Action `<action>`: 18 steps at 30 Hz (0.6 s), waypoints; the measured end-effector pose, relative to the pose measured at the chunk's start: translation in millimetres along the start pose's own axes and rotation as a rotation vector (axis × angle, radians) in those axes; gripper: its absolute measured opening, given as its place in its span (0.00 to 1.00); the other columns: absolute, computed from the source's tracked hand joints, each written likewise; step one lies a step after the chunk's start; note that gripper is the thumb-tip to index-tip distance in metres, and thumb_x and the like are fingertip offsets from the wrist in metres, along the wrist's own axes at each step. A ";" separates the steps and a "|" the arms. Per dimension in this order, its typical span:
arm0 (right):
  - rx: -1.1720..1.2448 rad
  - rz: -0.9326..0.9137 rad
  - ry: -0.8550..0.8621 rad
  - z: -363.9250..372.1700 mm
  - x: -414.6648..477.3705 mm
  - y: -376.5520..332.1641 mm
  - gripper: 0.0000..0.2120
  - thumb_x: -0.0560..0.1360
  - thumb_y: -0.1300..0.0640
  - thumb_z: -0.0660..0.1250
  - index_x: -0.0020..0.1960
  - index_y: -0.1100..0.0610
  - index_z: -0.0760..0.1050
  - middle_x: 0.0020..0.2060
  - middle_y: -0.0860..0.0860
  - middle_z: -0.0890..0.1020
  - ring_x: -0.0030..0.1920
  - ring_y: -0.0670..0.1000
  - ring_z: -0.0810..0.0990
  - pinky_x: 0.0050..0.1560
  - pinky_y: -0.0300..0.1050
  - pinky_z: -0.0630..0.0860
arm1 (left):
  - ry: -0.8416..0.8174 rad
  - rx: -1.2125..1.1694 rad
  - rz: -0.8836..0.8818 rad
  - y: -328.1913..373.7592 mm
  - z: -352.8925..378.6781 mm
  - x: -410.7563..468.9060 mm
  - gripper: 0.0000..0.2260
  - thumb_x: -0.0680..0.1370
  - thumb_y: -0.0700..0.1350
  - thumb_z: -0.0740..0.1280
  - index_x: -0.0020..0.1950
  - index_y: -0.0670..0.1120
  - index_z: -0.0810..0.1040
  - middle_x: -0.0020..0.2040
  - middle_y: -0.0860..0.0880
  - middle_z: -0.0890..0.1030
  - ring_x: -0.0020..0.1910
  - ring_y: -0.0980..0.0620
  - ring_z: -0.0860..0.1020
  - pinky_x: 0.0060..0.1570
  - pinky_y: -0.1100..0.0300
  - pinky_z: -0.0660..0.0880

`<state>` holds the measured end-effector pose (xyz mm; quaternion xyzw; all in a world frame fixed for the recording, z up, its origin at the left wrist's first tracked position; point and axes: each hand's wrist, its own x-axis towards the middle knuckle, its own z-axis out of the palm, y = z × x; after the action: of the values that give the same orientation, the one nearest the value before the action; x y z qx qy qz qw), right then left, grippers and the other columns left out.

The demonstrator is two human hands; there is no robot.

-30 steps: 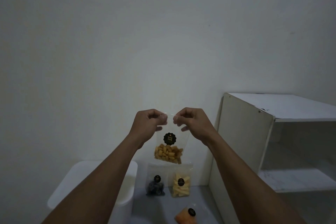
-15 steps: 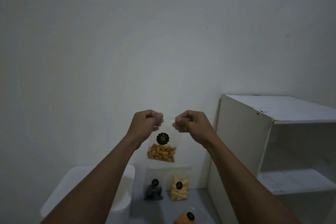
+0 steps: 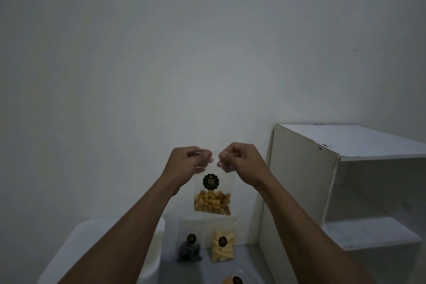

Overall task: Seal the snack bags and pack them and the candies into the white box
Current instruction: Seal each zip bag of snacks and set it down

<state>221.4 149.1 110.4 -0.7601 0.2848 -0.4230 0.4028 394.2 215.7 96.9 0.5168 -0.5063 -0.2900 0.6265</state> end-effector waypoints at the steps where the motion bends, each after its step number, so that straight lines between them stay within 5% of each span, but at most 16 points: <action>1: 0.001 0.003 0.007 -1.5 0.9 0.2 0.06 0.78 0.63 0.68 0.46 0.66 0.80 0.38 0.58 0.86 0.35 0.48 0.83 0.40 0.42 0.82 | 0.003 -0.047 -0.035 -0.3 -1.1 -0.1 0.09 0.78 0.46 0.69 0.50 0.42 0.85 0.46 0.46 0.87 0.48 0.49 0.84 0.51 0.53 0.82; 8: 0.012 0.047 -0.105 1.3 0.0 4.0 0.07 0.79 0.61 0.68 0.49 0.65 0.81 0.41 0.55 0.87 0.42 0.53 0.86 0.44 0.44 0.83 | 0.117 0.063 -0.009 -2.2 -10.2 7.2 0.09 0.79 0.46 0.69 0.44 0.43 0.85 0.41 0.49 0.87 0.49 0.51 0.84 0.52 0.54 0.78; 12: -0.052 0.020 -0.006 4.6 3.7 0.0 0.05 0.77 0.62 0.69 0.46 0.65 0.81 0.38 0.55 0.87 0.38 0.51 0.86 0.43 0.45 0.83 | 0.137 0.182 0.006 -5.4 -2.6 7.5 0.11 0.79 0.51 0.68 0.43 0.47 0.85 0.42 0.52 0.86 0.48 0.55 0.82 0.52 0.57 0.76; 16: -0.112 0.007 0.091 11.1 4.5 5.5 0.05 0.77 0.58 0.69 0.44 0.57 0.81 0.37 0.50 0.87 0.39 0.47 0.86 0.44 0.50 0.84 | 0.421 0.448 -0.002 2.2 9.5 9.1 0.15 0.74 0.59 0.70 0.44 0.47 0.81 0.42 0.54 0.82 0.45 0.54 0.80 0.45 0.59 0.72; 18: -0.157 0.008 0.126 15.6 3.3 10.5 0.05 0.77 0.57 0.69 0.44 0.55 0.81 0.37 0.49 0.86 0.39 0.46 0.85 0.44 0.52 0.84 | 0.421 0.425 -0.073 6.3 14.0 10.5 0.20 0.73 0.61 0.71 0.42 0.43 0.82 0.38 0.49 0.83 0.41 0.50 0.82 0.43 0.57 0.76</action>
<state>235.6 146.9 97.8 -0.7600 0.3450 -0.4446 0.3250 383.5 203.4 105.6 0.7030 -0.3958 -0.0863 0.5846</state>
